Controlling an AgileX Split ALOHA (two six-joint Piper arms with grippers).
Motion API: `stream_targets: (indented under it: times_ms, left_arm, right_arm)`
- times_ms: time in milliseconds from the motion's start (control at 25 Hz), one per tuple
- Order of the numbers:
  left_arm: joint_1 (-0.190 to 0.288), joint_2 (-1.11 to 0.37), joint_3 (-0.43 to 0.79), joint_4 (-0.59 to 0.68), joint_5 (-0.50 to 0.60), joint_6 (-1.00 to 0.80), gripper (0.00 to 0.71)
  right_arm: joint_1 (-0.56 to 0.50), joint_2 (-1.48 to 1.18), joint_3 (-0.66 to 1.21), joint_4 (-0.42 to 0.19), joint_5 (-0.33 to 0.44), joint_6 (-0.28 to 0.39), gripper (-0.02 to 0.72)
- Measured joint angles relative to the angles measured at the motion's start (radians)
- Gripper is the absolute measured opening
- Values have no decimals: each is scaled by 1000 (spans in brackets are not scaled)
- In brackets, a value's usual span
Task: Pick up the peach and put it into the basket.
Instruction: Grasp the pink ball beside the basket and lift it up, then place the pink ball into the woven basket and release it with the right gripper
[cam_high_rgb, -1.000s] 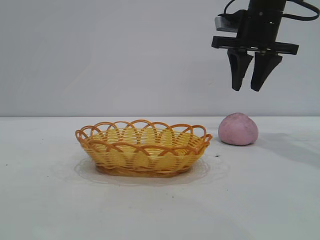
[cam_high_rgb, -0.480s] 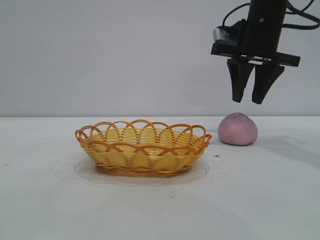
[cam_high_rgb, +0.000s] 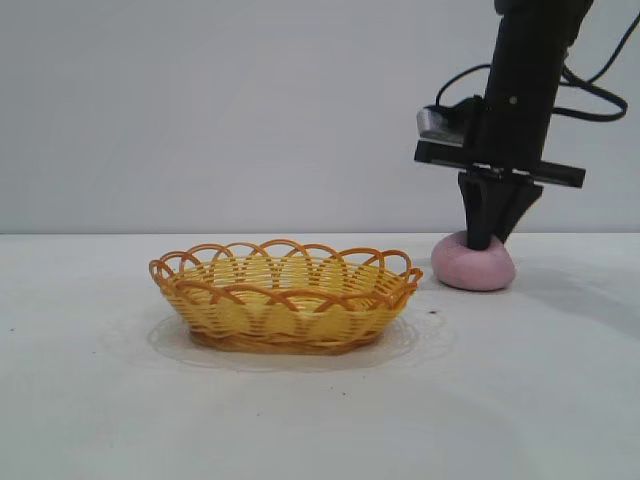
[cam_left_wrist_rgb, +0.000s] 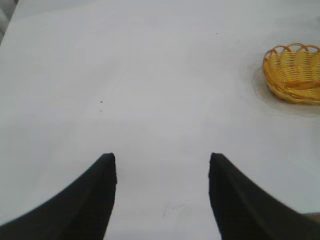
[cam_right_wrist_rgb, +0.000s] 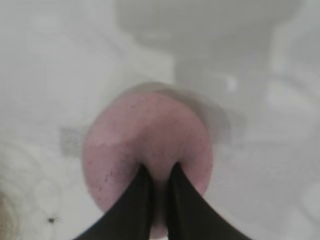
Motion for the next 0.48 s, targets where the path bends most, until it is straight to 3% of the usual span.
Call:
stream_targets:
  times_ms: [240, 480]
  left_arm:
    - [39, 0, 0, 0, 0, 0, 358]
    - [39, 0, 0, 0, -2, 2, 358]
  right_arm:
    - [130, -170, 0, 114, 44, -93, 0]
    - [272, -159, 46, 124, 59, -101, 0]
